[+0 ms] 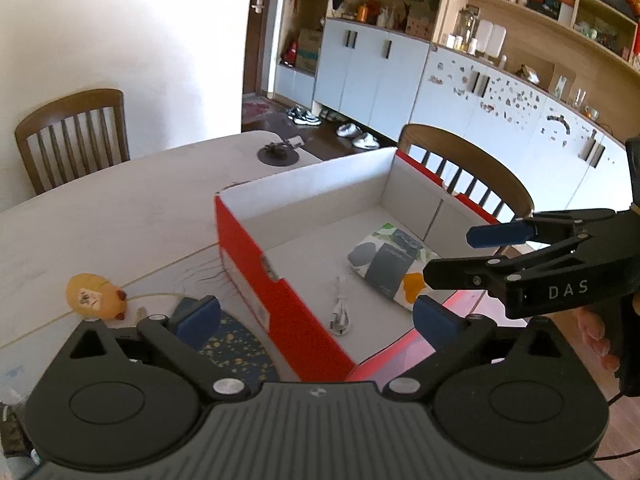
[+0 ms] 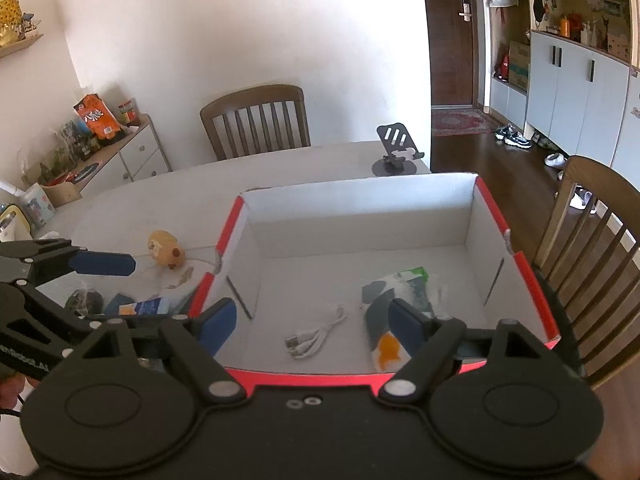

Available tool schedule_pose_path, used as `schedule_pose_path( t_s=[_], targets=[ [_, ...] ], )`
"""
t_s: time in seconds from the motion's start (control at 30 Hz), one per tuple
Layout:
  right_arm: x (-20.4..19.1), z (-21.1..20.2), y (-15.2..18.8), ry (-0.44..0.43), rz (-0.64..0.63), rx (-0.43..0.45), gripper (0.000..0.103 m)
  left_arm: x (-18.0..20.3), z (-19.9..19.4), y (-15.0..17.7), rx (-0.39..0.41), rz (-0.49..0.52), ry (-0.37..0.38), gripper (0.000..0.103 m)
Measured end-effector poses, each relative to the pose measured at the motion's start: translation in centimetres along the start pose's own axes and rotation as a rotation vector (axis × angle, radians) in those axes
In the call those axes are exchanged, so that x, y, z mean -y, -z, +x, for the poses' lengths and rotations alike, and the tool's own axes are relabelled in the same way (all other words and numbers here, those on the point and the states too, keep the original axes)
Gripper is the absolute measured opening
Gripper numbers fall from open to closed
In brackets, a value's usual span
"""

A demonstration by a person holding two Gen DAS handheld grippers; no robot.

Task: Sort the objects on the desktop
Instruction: 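Withdraw both grippers from the box back over the table items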

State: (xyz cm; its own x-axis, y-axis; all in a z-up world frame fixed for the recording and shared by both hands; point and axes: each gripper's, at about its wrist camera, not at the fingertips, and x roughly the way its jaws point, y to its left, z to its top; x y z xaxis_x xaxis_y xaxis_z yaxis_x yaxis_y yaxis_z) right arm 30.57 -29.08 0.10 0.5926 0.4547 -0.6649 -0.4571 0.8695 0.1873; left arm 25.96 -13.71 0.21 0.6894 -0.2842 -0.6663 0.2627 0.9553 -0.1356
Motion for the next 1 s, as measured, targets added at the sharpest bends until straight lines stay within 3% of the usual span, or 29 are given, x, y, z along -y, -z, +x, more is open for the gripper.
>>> schedule_pose_path(
  t_s=[0.43,1.0],
  targets=[
    [-5.9,-0.2,1.2,-0.002,-0.017,0.009,0.083,-4.3,-4.7,2.6,0.050,-0.048,-0.073,0.103],
    [-14.4,1.1,2.9,-0.034,-0.044,-0.008,0.083,-10.4,-9.5,6.8,0.070,-0.111,-0.100,0.103]
  ],
)
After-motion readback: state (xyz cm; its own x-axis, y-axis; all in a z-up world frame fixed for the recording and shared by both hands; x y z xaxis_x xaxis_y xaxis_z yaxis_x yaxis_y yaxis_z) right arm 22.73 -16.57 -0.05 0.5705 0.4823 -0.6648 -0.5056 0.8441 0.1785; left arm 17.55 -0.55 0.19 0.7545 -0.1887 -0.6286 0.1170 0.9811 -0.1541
